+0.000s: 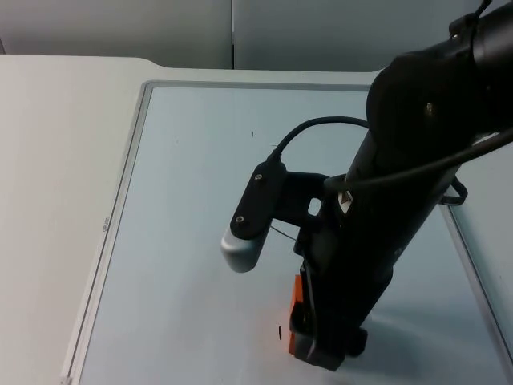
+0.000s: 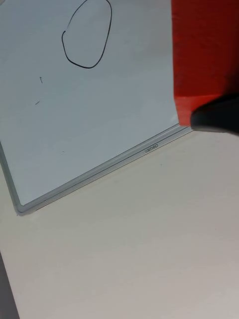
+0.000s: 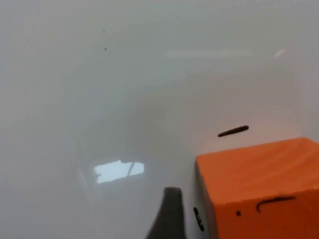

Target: Pick up one cube with the left hand and another cube with the right hand. First place the cube in the right hand at the target position, then stack the cube in the left hand on top.

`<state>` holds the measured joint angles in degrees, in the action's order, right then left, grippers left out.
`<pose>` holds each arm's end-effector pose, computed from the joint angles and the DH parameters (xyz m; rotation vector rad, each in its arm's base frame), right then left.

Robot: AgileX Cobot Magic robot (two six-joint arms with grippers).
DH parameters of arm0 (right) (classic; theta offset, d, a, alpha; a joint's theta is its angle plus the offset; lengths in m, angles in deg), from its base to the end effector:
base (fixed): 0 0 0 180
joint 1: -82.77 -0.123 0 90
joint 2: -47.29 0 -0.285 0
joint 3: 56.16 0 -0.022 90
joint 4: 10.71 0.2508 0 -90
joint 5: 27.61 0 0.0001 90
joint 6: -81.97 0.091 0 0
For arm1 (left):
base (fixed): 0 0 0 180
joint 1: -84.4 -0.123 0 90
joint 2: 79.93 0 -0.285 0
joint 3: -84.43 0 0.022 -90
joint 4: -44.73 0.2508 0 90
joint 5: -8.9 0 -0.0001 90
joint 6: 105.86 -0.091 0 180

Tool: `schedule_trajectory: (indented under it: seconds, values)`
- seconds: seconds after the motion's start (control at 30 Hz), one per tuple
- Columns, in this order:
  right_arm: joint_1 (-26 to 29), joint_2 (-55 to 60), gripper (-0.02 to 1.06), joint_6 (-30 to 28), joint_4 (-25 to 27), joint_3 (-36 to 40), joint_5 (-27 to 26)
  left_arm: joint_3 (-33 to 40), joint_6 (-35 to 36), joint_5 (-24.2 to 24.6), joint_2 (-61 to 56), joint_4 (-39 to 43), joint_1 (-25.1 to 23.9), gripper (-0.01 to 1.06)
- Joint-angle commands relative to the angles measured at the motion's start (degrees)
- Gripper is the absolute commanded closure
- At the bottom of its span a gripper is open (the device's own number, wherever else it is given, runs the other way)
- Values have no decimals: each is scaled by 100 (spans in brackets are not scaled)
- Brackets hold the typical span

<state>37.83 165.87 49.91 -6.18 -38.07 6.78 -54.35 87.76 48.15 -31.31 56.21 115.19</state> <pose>0.2368 0.2421 0.1161 -1.7885 2.3968 0.1001 0.1200 -0.0582 0.3032 0.4400 2.2004 -0.1944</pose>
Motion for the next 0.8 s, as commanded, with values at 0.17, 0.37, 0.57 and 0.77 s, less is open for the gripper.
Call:
schedule_trajectory:
  seconds: [0.17,0.37,0.57,0.77]
  values:
    - [-27,7,71,58,-200,-29,6,18,30,-118,-34,0,24,94]
    - [-27,-30,105,68,-213,-39,317,18,30,-116,-34,12,24,94]
    - [-27,-498,105,115,-213,-41,671,18,30,-116,-34,24,24,94]
    - [-27,-1313,105,335,-243,-41,868,18,30,-116,-34,24,24,94]
